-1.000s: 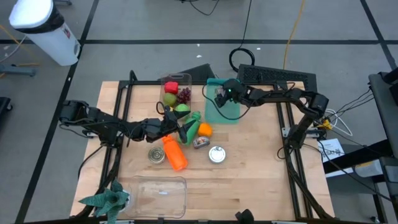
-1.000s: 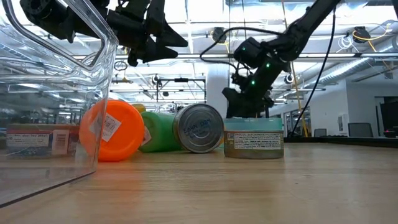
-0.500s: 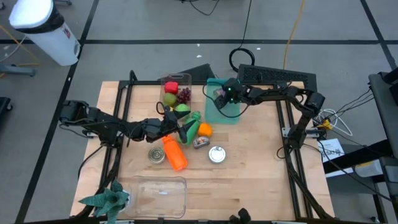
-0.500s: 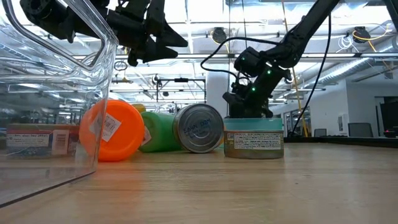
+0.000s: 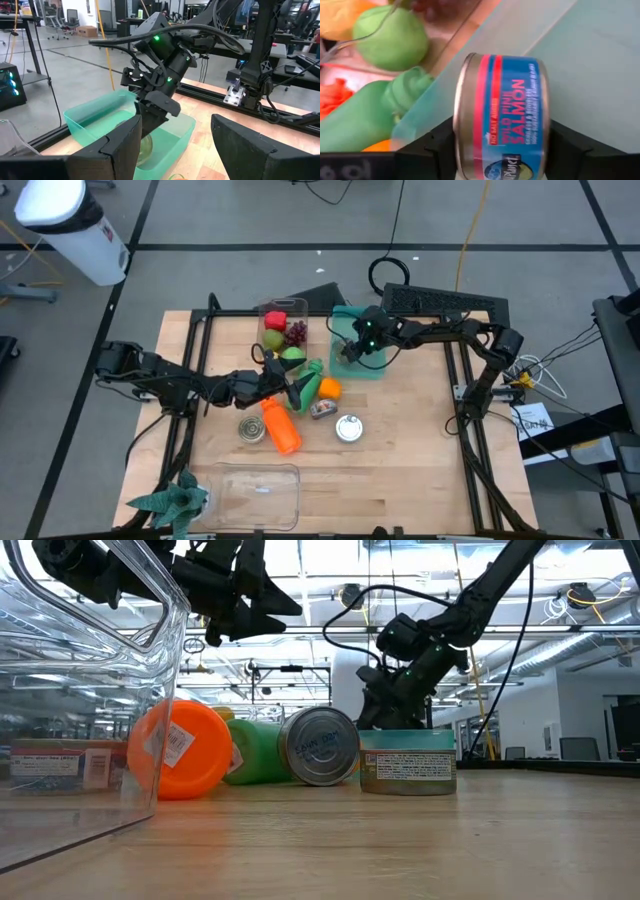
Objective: Pick & Place Food Item
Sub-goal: Put the right blue pink tuna can into the light blue bin
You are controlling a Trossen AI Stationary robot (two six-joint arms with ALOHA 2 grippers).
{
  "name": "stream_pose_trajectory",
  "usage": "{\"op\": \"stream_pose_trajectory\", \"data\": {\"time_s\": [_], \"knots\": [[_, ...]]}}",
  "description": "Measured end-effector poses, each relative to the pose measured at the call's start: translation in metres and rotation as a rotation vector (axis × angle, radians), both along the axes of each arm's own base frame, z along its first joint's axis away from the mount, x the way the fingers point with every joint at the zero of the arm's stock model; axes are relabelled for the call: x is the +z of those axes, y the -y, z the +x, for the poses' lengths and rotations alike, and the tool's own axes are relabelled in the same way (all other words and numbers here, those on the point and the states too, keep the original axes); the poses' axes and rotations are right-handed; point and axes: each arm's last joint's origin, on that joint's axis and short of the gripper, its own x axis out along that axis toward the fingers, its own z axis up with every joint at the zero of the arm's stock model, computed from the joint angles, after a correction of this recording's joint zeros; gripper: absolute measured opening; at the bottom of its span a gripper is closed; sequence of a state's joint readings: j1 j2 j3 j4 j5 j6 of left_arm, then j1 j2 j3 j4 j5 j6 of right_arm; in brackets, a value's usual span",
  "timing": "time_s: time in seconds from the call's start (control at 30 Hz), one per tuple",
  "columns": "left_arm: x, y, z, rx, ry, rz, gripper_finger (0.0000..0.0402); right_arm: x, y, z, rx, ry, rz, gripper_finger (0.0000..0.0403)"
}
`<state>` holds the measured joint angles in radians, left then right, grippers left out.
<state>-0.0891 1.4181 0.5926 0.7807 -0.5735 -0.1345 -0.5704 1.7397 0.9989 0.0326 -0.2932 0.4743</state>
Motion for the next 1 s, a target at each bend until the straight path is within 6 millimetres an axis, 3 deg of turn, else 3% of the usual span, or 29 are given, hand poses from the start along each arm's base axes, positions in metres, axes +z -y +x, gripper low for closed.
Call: {"op": "stream_pose_trajectory", "data": {"time_s": [0.33, 0.77, 1.0], "knots": [[0.000, 0.000, 0.000, 0.000, 0.000, 0.000, 0.0244, -0.001, -0.001, 0.000, 0.034, -0.074, -0.155, 0.0262], [0.000, 0.000, 0.000, 0.000, 0.000, 0.000, 0.0244, -0.004, -0.014, 0.004, 0.029, -0.331, -0.501, 0.0251], [0.000, 0.000, 0.000, 0.000, 0.000, -0.001, 0.0244, -0.004, -0.018, 0.007, 0.106, -0.289, -0.470, 0.0238]]}}
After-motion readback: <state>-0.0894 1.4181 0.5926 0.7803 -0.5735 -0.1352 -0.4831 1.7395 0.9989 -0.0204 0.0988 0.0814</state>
